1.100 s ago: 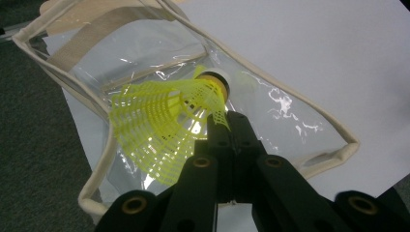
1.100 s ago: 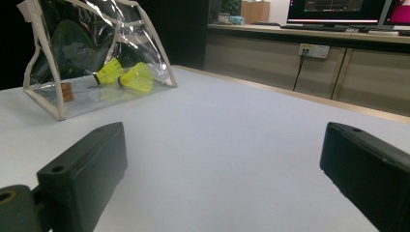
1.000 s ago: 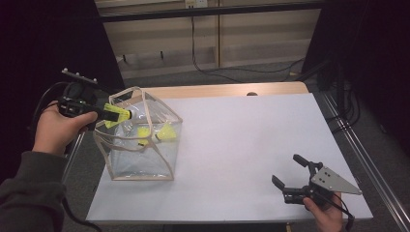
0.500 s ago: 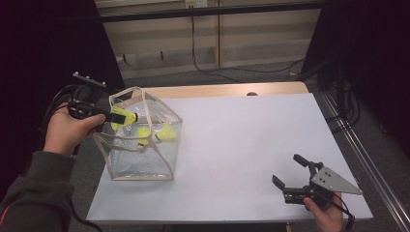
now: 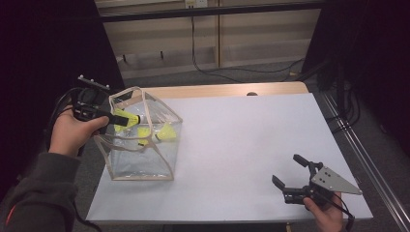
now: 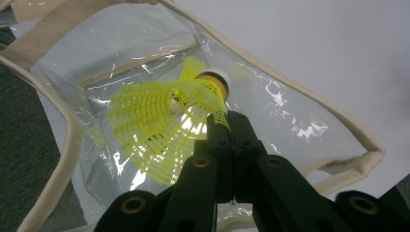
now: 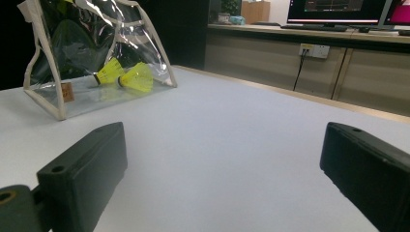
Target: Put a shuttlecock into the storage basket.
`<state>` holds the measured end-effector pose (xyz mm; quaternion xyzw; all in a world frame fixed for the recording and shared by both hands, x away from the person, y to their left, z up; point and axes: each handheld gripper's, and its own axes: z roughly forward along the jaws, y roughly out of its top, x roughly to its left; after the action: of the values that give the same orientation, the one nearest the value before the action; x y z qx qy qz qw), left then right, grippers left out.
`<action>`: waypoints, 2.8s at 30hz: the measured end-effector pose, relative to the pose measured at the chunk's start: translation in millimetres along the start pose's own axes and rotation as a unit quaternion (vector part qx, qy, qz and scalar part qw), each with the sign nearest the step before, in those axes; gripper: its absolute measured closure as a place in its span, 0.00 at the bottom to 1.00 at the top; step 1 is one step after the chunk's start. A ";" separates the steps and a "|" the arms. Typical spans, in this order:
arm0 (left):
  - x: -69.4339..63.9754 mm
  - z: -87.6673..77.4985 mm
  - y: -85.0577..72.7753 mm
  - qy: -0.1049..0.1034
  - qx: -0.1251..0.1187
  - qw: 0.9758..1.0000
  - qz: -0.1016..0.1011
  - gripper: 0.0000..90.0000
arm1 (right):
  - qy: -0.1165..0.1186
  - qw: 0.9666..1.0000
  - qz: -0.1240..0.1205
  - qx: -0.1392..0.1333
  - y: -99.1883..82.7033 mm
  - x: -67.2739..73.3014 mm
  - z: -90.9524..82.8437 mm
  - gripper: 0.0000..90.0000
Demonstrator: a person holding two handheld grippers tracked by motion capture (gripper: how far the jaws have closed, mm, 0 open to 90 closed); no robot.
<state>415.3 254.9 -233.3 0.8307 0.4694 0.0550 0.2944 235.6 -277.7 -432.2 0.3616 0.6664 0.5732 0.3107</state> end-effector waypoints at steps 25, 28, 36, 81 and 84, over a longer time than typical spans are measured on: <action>0.5 12.3 -4.2 -0.009 0.008 1.000 -0.001 0.99 | 0.000 1.000 0.000 0.000 0.0 -0.3 -0.2 0.03; 0.6 14.1 -4.9 -0.011 0.010 1.000 -0.001 0.99 | 0.000 1.000 0.000 0.000 0.0 -0.2 -0.2 0.03; 0.6 17.0 -5.8 -0.011 0.009 1.000 -0.004 0.99 | 0.000 1.000 0.000 0.000 0.1 -0.1 -0.3 0.03; -1.3 34.3 -8.9 -0.023 0.012 1.000 -0.005 0.98 | 0.000 1.000 -0.003 -0.001 0.3 -0.3 -0.6 0.03; -1.7 35.6 -9.4 -0.024 0.012 1.000 -0.006 0.98 | 0.000 1.000 -0.002 -0.002 0.1 -0.7 -0.6 0.03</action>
<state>420.4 241.6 -267.3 0.8322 0.4682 0.0277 0.2959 235.5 -278.5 -431.9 0.3594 0.6665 0.5738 0.3122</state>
